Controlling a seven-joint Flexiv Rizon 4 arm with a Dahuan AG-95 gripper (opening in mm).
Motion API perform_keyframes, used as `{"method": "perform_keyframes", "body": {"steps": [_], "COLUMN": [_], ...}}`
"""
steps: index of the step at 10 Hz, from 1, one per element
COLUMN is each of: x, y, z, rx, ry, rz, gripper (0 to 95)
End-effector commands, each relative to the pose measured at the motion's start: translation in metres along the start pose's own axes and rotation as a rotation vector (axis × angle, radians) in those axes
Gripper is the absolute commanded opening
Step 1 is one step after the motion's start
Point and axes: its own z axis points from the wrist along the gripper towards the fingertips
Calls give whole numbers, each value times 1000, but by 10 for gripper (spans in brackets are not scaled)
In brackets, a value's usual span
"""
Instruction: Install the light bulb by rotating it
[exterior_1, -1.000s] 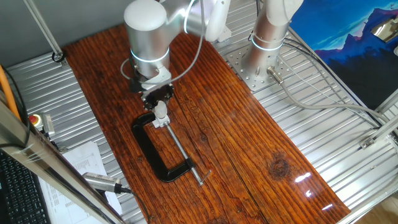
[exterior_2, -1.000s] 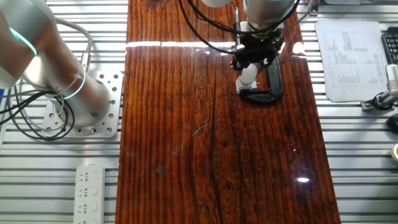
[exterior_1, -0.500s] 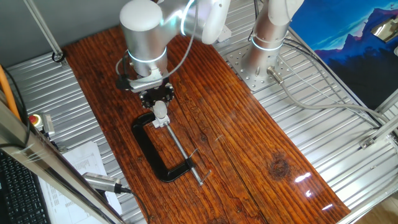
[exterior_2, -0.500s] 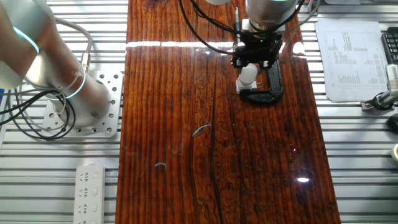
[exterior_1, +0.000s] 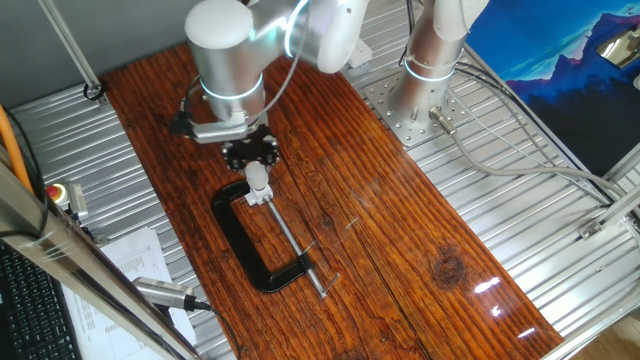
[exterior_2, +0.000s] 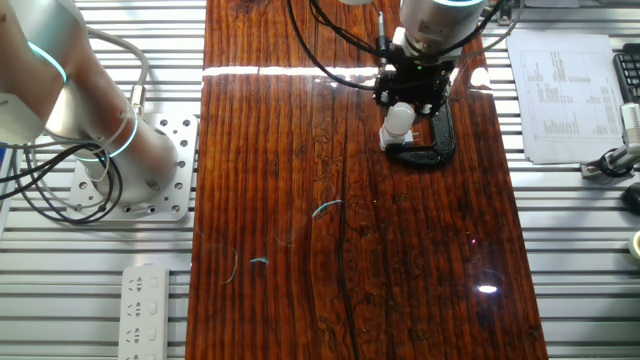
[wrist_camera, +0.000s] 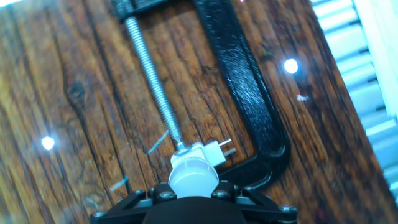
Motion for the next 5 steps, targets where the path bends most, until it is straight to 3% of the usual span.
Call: {"method": "perform_keyframes", "body": {"steps": [1,5], "x": [2,2], "y": [-1,-1], "z": [0,0], "rx": [-26,-48], "ry": [-13,-6], "rz": [179,394], "gripper": [0,0]}}
